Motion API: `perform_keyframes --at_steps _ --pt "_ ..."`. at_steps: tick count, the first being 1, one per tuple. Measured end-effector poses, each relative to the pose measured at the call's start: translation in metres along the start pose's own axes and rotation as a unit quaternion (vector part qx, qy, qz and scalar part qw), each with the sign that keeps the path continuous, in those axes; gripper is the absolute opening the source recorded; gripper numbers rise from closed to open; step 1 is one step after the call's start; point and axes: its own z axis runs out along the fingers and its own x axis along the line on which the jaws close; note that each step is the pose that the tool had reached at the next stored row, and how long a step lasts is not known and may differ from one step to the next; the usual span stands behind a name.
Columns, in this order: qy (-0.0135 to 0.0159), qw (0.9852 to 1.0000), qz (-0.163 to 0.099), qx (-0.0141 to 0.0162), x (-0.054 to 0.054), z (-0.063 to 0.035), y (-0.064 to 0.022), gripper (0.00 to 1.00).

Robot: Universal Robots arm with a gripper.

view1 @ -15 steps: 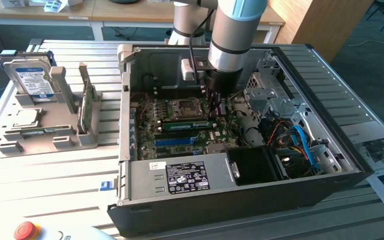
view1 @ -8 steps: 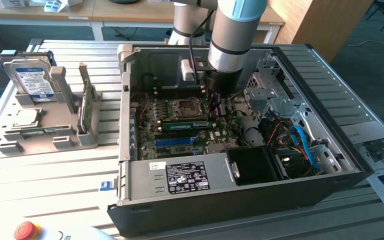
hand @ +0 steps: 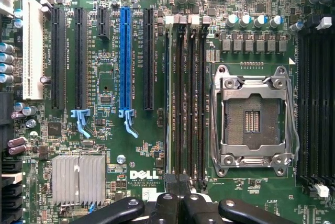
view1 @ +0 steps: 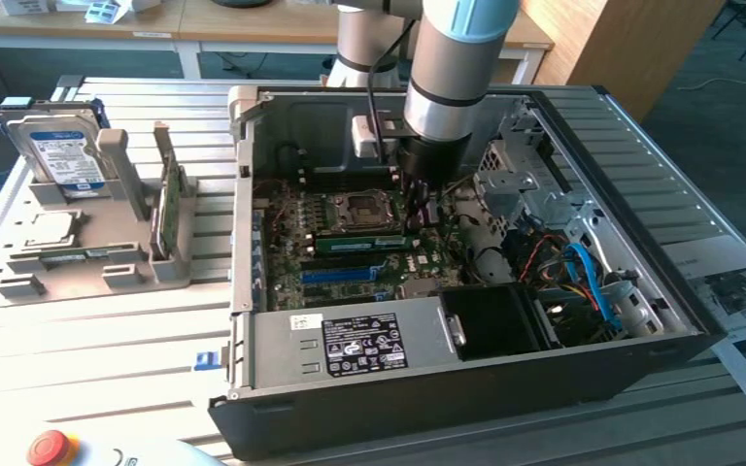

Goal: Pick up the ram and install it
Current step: 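Press down the ram until it locks into place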

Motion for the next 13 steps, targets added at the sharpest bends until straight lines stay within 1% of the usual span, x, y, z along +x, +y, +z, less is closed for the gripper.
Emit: perform_keyframes --at_steps 2,4,13 --pt "-0.0002 1.0 0.0 0.0001 -0.0001 0.0008 0.0 0.1" --pt "-0.0001 1.0 0.0 -0.0001 -0.0001 -0.0028 0.0 0.1" --pt "-0.0001 1.0 0.0 -0.0005 -0.0001 -0.0082 -0.0001 0.1"
